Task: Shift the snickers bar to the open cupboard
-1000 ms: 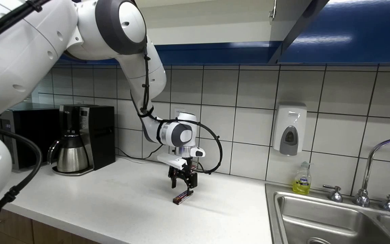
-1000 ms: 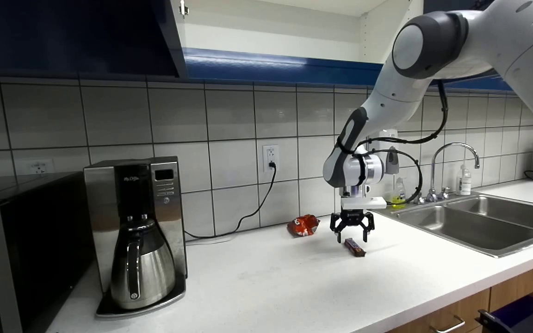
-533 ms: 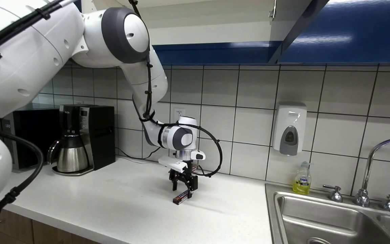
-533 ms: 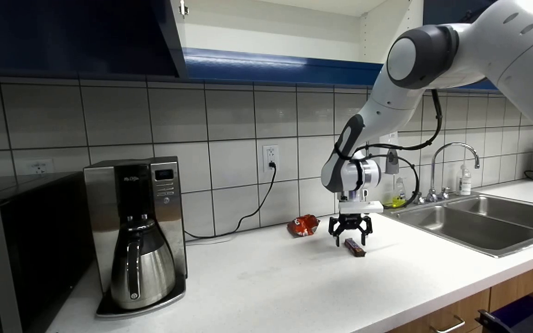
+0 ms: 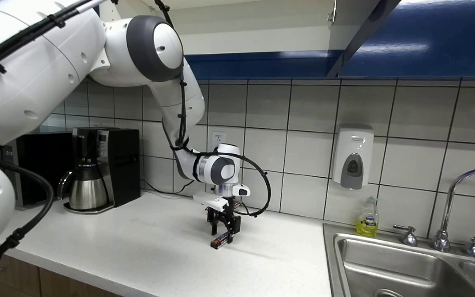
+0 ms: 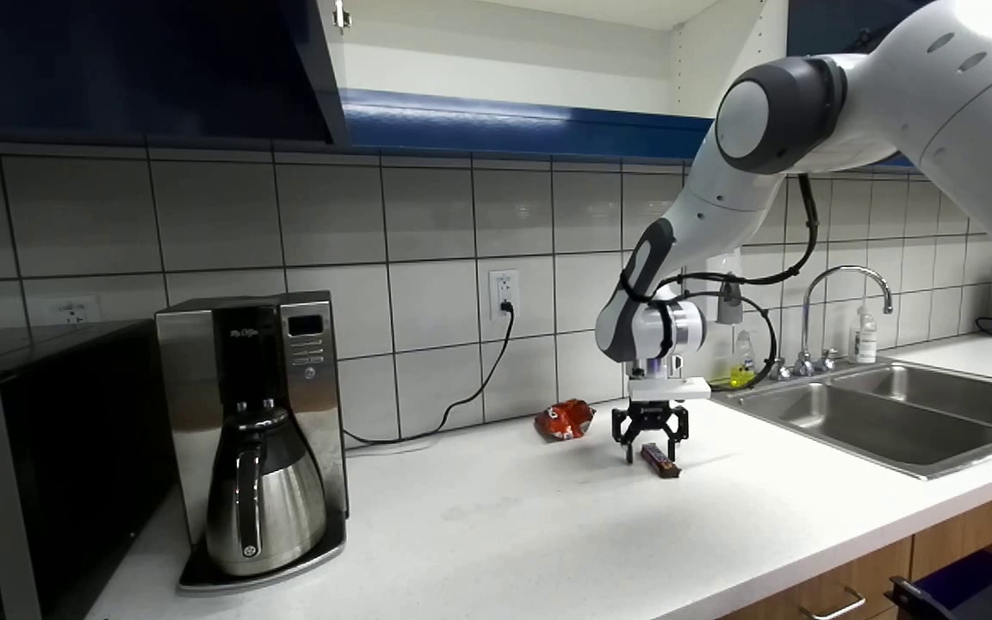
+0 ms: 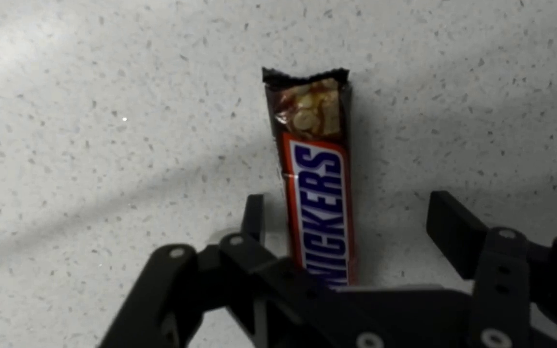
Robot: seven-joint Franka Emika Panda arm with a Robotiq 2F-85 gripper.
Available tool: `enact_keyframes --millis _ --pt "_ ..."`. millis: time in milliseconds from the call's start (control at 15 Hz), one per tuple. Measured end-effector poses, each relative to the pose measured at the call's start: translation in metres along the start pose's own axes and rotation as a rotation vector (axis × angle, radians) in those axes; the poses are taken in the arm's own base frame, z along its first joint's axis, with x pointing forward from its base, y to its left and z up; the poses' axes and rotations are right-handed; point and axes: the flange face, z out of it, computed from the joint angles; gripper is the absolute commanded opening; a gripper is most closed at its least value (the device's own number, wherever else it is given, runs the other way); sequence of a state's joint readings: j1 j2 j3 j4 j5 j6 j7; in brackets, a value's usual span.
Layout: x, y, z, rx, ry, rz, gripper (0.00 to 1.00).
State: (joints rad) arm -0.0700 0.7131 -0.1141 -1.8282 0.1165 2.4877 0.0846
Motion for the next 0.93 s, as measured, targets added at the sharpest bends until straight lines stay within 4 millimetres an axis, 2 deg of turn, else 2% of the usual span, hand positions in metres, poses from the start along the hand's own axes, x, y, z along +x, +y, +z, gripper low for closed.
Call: enact_keyframes --millis 400,467,933 --pt "0.004 -0.007 -0.005 0.002 0.006 -0.008 0.1" --pt "0.005 -0.008 -0.006 0.002 0.007 -0.01 0.07" --pt "0.007 -0.008 -0.013 -0.006 0.019 -0.021 0.08"
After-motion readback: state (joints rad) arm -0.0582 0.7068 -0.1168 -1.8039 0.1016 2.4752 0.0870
